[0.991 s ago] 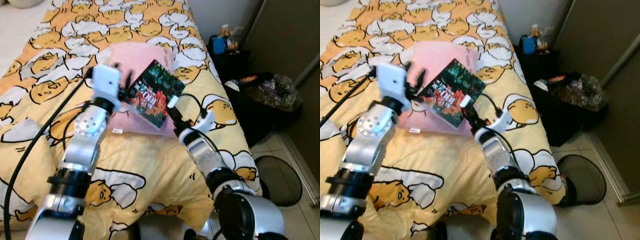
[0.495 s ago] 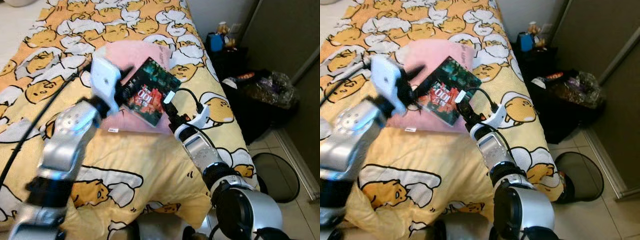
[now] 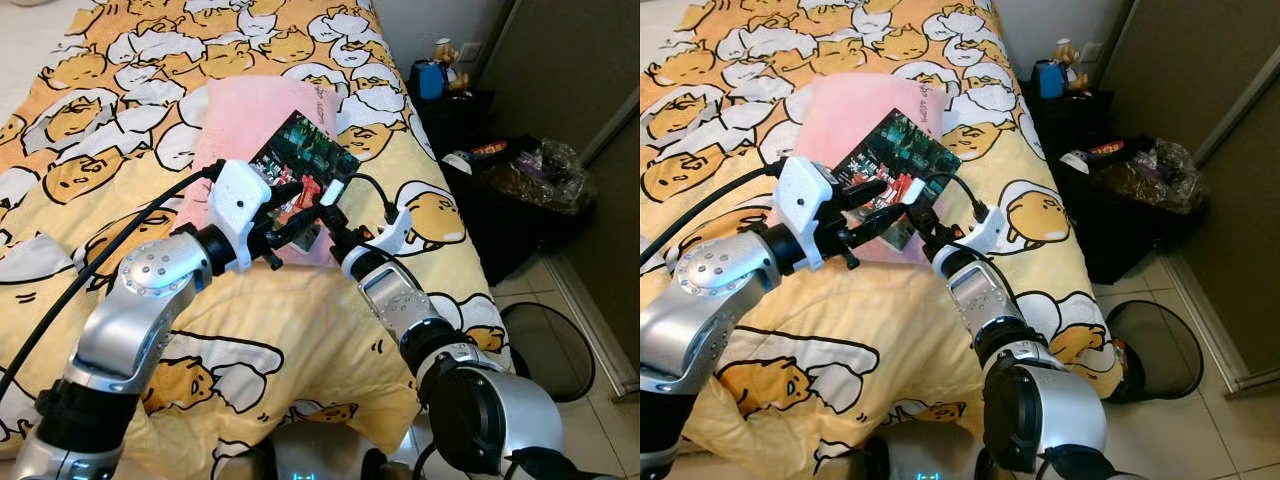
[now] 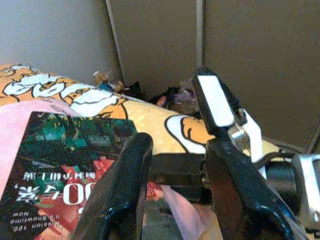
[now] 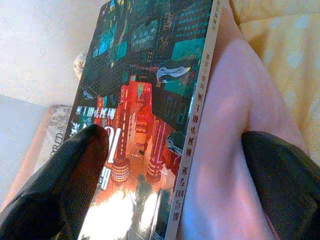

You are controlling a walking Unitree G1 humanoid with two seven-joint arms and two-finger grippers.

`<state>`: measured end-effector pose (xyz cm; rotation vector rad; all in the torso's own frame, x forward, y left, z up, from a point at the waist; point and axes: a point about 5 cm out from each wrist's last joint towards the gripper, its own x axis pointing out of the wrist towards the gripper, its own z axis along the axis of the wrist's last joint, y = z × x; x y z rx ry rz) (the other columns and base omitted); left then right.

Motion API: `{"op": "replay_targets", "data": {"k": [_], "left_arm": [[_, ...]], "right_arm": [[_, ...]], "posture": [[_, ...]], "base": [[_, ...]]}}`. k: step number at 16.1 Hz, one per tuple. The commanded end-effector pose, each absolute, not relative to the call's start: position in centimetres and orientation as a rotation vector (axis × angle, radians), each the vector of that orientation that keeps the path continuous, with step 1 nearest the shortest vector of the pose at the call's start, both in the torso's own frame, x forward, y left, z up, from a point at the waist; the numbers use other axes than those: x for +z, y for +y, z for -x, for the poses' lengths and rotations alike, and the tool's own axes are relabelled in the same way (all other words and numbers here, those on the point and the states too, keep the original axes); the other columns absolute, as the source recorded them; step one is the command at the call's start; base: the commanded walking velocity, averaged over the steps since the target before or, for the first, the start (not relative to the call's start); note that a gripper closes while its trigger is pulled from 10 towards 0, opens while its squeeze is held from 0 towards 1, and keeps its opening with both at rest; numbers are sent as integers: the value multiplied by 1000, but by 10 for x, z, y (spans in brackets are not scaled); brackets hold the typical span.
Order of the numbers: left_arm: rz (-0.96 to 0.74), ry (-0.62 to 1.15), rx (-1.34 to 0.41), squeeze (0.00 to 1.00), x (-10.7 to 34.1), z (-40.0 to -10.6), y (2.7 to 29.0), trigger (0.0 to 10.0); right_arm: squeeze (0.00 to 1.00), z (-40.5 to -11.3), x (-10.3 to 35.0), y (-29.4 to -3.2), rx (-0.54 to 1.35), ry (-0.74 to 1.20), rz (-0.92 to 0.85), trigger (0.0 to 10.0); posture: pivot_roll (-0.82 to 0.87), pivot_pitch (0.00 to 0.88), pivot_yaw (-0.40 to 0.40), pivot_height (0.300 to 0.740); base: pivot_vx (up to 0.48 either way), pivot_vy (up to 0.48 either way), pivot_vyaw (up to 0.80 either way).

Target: Clean up the room

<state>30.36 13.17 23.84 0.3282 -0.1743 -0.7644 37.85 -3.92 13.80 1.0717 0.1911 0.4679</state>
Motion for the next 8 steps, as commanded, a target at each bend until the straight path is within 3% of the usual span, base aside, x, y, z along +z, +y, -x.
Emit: {"op": "replay_targets", "data": {"k": [1,2,6,8], "left_arm": [[-347,-170,-763,0,239,-299,134,10000],[-352,-153,-770,0,236,-297,133,10000],[-447,-53,-727,0,219,-299,143,10000],[-530,10,-620,0,213,-307,165,10000]], "right_arm": [[0,-373,138,-15,496,256,-1107,2275],[0,-372,136,-14,488,269,-1109,0],[0,-368,130,-11,483,298,-1095,0],[0,-368,129,-11,474,301,-1084,0]], "posture": [[264,274,-35,740],[267,275,-37,740],[263,278,-42,740],[260,278,-47,740]], "base": [[0,0,0],[0,0,0],[0,0,0],[0,0,0]]}}
